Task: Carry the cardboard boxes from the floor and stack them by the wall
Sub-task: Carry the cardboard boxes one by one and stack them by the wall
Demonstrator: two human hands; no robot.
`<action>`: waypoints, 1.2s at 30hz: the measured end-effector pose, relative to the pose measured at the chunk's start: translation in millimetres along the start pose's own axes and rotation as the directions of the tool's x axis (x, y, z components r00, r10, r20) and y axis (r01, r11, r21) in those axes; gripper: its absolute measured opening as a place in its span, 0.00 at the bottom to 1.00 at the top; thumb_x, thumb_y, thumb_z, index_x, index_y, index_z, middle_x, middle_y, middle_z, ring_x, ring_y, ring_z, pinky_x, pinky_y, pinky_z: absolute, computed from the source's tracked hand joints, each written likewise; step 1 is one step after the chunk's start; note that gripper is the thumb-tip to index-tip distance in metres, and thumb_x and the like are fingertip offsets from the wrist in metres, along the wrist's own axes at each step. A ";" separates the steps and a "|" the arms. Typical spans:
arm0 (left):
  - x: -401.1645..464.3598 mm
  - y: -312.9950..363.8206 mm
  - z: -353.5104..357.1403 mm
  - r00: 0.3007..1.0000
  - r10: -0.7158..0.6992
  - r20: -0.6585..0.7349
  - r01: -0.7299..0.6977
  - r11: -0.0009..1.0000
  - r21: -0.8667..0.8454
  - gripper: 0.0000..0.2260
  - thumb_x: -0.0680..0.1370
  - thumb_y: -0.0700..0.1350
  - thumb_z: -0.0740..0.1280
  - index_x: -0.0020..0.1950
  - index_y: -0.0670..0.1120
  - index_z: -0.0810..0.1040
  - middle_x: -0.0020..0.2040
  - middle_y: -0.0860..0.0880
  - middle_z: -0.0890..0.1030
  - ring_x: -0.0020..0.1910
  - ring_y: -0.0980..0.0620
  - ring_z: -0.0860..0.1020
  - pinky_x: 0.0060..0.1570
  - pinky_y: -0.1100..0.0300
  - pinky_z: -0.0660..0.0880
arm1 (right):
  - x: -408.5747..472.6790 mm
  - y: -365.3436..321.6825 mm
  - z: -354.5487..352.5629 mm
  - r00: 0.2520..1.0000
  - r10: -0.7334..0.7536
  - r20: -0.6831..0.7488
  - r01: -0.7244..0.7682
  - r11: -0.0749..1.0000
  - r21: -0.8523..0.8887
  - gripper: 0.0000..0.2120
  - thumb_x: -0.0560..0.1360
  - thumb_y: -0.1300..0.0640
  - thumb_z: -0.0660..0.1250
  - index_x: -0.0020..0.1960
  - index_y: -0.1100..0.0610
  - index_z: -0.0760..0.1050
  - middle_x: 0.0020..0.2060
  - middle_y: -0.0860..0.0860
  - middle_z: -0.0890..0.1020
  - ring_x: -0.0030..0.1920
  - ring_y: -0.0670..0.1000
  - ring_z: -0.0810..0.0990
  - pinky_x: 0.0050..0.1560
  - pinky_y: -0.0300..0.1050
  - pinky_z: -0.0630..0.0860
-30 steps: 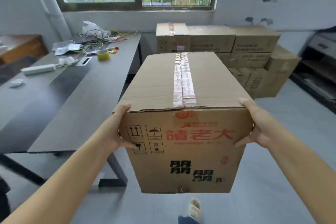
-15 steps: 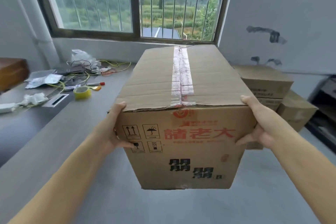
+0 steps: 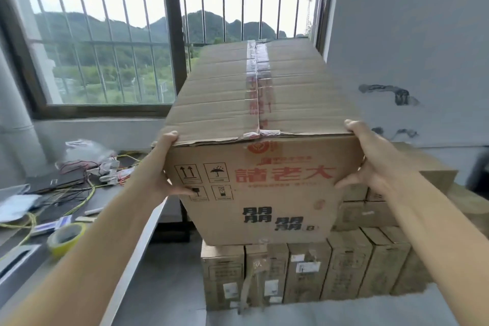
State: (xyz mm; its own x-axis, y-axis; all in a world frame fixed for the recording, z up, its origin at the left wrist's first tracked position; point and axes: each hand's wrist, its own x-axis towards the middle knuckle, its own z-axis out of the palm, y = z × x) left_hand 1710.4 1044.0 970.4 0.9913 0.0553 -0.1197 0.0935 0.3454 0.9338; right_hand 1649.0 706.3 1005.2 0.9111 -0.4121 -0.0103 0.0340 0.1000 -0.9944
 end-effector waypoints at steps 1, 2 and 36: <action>19.1 5.9 4.1 1.000 0.012 0.007 -0.012 1.000 -0.001 0.11 0.71 0.57 0.71 0.51 0.56 0.76 0.53 0.49 0.75 0.54 0.46 0.75 0.32 0.38 0.78 | 18.6 -3.5 8.6 1.000 -0.015 -0.003 0.015 1.000 0.002 0.12 0.73 0.43 0.66 0.50 0.50 0.72 0.47 0.52 0.75 0.50 0.58 0.76 0.37 0.72 0.77; 37.7 10.6 8.1 1.000 0.024 0.017 -0.024 1.000 -0.007 0.12 0.71 0.57 0.71 0.52 0.56 0.77 0.54 0.49 0.76 0.54 0.46 0.76 0.32 0.39 0.79 | 37.1 -6.6 16.6 1.000 -0.031 -0.004 0.031 1.000 0.002 0.12 0.73 0.43 0.66 0.50 0.50 0.72 0.46 0.52 0.75 0.50 0.57 0.77 0.35 0.70 0.78; 451.7 9.3 116.0 0.991 0.106 -0.083 -0.078 0.955 0.286 0.15 0.79 0.55 0.61 0.66 0.61 0.68 0.53 0.58 0.79 0.55 0.57 0.75 0.49 0.47 0.72 | 494.8 24.2 134.5 0.976 0.110 0.190 -0.088 0.989 -0.122 0.24 0.75 0.35 0.60 0.68 0.42 0.66 0.62 0.44 0.73 0.62 0.53 0.69 0.37 0.64 0.80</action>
State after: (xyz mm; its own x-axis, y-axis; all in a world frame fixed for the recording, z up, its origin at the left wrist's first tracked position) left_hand 2169.8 963.6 964.1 0.9844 0.1694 -0.0481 0.0387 0.0580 0.9976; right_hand 2155.8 626.6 990.2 0.9708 -0.2186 -0.0994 -0.0962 0.0249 -0.9950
